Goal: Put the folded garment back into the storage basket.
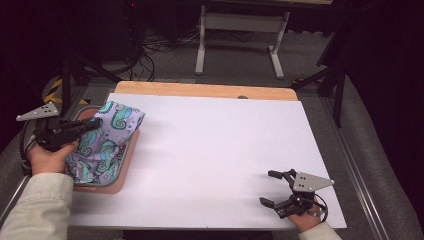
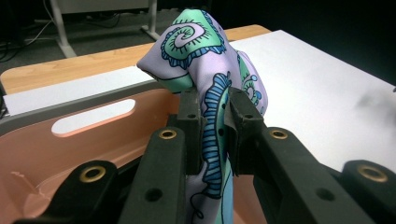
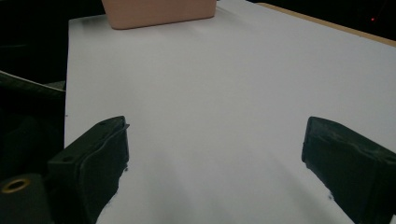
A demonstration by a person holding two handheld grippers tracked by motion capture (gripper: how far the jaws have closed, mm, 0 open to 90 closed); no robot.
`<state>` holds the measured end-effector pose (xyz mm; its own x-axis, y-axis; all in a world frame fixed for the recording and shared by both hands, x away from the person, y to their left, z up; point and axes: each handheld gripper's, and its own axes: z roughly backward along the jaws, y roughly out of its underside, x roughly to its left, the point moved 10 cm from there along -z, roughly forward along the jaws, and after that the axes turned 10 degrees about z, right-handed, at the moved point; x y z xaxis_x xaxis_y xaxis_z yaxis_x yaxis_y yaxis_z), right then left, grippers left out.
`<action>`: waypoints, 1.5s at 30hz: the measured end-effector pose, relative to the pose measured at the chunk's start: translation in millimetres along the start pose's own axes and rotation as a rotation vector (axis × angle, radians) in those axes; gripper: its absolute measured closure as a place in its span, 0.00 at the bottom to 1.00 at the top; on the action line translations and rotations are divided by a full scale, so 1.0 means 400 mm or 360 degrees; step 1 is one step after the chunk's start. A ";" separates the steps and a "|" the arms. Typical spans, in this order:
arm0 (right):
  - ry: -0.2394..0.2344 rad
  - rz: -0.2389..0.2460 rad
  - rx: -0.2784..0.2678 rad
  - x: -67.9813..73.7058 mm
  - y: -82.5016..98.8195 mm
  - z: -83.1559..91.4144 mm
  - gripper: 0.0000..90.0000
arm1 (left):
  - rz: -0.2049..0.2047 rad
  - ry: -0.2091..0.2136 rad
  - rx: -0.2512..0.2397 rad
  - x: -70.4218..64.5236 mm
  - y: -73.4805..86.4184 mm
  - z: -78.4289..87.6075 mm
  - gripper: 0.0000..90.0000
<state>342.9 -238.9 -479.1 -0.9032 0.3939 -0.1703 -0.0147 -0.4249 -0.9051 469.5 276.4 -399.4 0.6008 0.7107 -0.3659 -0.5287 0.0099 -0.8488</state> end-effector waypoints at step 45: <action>-0.0010 0.0017 0.0007 0.006 0.000 -0.002 0.09 | 0.0140 -0.0270 0.0013 0.055 0.003 -0.004 0.19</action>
<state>341.2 -237.2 -479.8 -0.9060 0.3844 -0.1774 -0.0069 -0.4325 -0.9016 483.1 290.7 -408.9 0.4427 0.8176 -0.3681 -0.5798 -0.0521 -0.8131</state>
